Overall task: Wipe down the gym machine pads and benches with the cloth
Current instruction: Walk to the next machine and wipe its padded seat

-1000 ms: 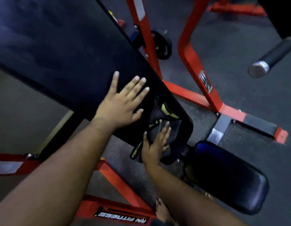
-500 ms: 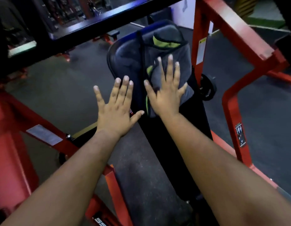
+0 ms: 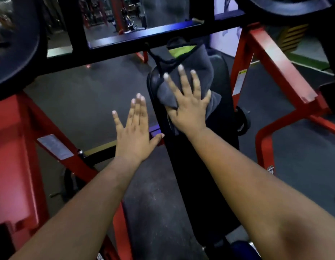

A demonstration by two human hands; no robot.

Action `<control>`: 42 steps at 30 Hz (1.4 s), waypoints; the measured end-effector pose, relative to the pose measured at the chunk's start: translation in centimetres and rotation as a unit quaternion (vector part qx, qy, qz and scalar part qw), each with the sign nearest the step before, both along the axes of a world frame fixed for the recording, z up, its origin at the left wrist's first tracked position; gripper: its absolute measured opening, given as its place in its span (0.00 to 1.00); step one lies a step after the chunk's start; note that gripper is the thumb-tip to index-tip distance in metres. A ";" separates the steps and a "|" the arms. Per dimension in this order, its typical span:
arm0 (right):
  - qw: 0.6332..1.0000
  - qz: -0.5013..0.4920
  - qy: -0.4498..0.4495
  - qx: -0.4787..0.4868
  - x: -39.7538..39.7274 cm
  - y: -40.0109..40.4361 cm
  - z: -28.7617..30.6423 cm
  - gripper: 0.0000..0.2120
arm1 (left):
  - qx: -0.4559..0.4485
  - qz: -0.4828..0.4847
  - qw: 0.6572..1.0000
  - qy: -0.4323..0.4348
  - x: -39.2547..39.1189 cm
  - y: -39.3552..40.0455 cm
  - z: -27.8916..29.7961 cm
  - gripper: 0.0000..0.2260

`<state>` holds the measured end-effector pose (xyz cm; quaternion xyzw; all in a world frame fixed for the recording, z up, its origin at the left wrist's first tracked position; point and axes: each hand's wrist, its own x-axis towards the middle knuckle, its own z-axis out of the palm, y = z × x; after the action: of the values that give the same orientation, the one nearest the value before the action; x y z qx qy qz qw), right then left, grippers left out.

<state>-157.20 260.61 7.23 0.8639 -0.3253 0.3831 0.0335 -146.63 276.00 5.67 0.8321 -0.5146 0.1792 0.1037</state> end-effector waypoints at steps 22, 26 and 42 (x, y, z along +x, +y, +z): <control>0.952 0.160 0.240 0.100 -20.8 11.9 -34.9 0.38 | 0.274 -0.170 0.946 0.007 -11.0 7.4 -22.0 0.56; 0.883 0.177 0.377 0.215 -24.2 14.2 -36.9 0.40 | 0.330 -0.150 0.932 0.010 -12.6 8.1 -22.1 0.53; 0.843 0.158 -0.117 0.501 -33.8 16.4 -19.1 0.14 | 0.347 -0.236 0.871 0.254 -22.9 8.9 -13.2 0.53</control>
<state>-190.98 277.02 -11.88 0.7515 -0.3336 0.2665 -0.5029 -169.56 284.91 -7.49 0.6848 -0.6809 -0.2585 -0.0256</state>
